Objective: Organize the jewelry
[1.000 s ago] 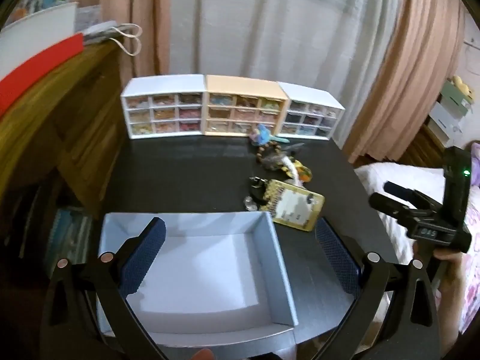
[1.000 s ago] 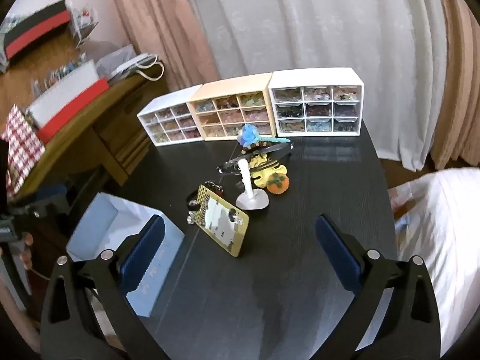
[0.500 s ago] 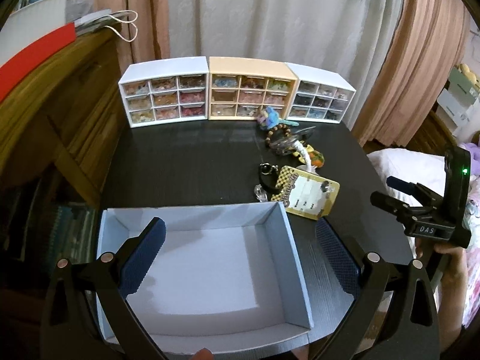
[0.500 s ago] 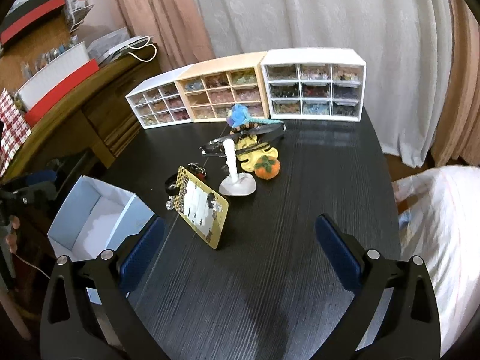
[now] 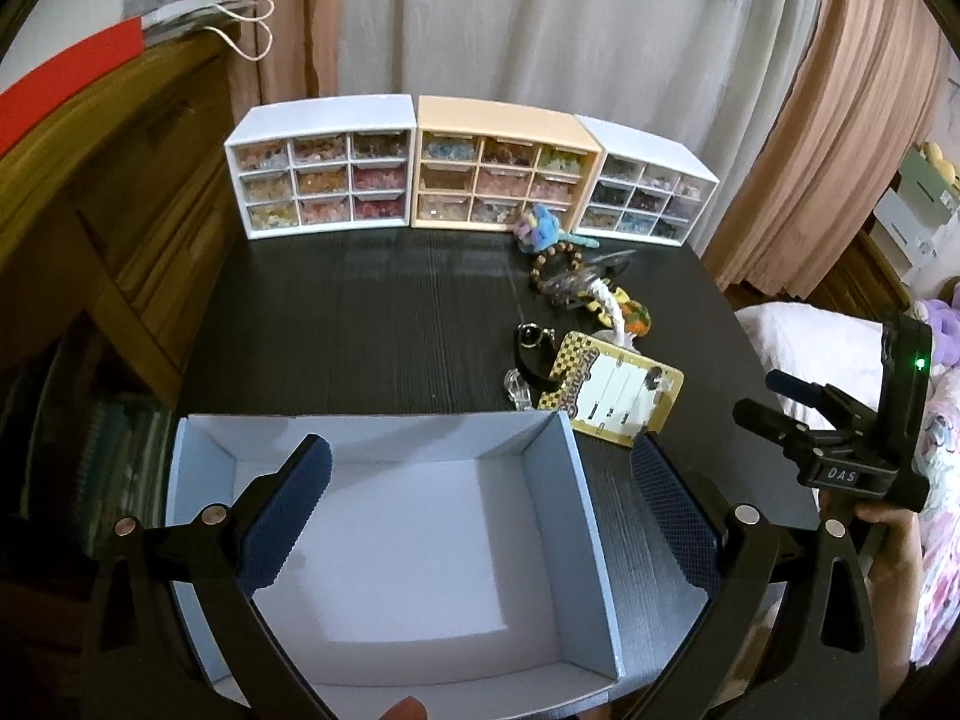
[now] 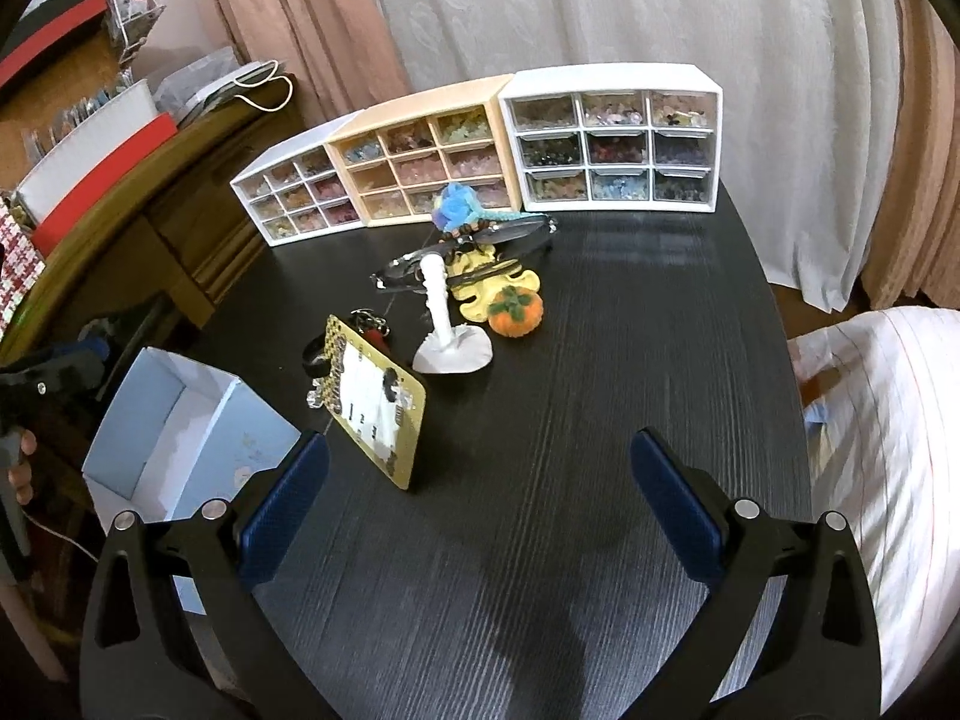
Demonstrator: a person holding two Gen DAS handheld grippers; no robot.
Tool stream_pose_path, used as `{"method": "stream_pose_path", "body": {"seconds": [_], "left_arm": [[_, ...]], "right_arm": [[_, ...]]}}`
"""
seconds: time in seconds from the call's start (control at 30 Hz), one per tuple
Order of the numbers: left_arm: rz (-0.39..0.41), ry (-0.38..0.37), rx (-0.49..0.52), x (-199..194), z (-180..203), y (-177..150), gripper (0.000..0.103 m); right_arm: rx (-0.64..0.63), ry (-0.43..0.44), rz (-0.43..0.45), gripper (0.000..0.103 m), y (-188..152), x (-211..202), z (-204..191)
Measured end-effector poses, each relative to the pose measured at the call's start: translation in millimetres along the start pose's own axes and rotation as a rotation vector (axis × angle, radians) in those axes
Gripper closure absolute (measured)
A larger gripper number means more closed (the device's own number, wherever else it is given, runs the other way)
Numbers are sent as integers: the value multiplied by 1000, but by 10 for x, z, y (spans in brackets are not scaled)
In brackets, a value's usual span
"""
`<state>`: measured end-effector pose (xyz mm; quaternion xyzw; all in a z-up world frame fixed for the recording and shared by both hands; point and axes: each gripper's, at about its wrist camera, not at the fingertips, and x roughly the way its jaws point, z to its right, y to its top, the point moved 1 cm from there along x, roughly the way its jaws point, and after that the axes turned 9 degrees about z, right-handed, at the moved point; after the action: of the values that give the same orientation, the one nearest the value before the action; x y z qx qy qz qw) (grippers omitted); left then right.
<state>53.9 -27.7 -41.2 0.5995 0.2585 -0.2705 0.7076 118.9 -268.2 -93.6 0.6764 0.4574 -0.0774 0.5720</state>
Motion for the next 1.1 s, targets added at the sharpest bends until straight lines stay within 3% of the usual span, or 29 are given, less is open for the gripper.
{"method": "stream_pose_path", "body": {"seconds": [0.7,1.1], "left_arm": [[-17,8,-10,158,-15,55,4],[-46,9,13,235,34,21,4]], "right_arm": [[8,-14,-4,7,-16,85,64],[-69,-46,-15,7,-8,184,1]]}}
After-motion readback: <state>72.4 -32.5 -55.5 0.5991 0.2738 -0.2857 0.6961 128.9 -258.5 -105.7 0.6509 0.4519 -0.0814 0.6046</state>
